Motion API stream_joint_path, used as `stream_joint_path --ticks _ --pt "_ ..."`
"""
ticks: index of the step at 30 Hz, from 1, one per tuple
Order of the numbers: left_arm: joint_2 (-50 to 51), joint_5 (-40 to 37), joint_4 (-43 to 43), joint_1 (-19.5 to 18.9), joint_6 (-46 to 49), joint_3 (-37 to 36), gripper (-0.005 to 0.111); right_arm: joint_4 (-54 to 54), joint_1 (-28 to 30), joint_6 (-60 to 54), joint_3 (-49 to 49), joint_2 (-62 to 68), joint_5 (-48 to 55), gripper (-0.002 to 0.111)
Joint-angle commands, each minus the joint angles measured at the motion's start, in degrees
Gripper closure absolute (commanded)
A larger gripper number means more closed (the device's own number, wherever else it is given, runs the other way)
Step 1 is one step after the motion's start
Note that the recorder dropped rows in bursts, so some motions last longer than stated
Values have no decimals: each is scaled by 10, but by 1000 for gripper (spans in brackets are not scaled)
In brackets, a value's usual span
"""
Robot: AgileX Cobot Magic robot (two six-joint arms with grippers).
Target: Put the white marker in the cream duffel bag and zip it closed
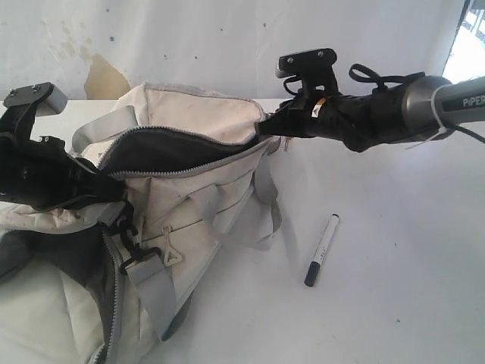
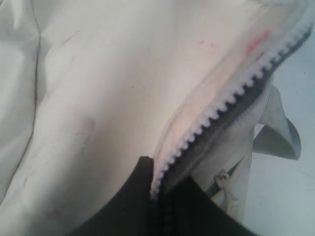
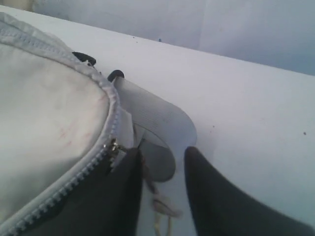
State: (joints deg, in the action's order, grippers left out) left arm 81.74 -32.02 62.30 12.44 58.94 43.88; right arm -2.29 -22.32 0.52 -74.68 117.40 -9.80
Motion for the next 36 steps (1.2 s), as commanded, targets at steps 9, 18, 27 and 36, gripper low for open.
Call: stream_joint_path --ticks 9,18,27,36 --pt "-3 51 42 -3 -1 3 59 29 7 87 1 -130 351 51" --pt "-3 -1 58 -3 27 3 30 29 7 24 1 -165 598 61" --pt "-4 -112 -67 -3 27 53 25 23 7 26 1 -165 622 66" --pt "-4 -113 -140 59 150 62 25 23 7 27 1 -165 625 66"
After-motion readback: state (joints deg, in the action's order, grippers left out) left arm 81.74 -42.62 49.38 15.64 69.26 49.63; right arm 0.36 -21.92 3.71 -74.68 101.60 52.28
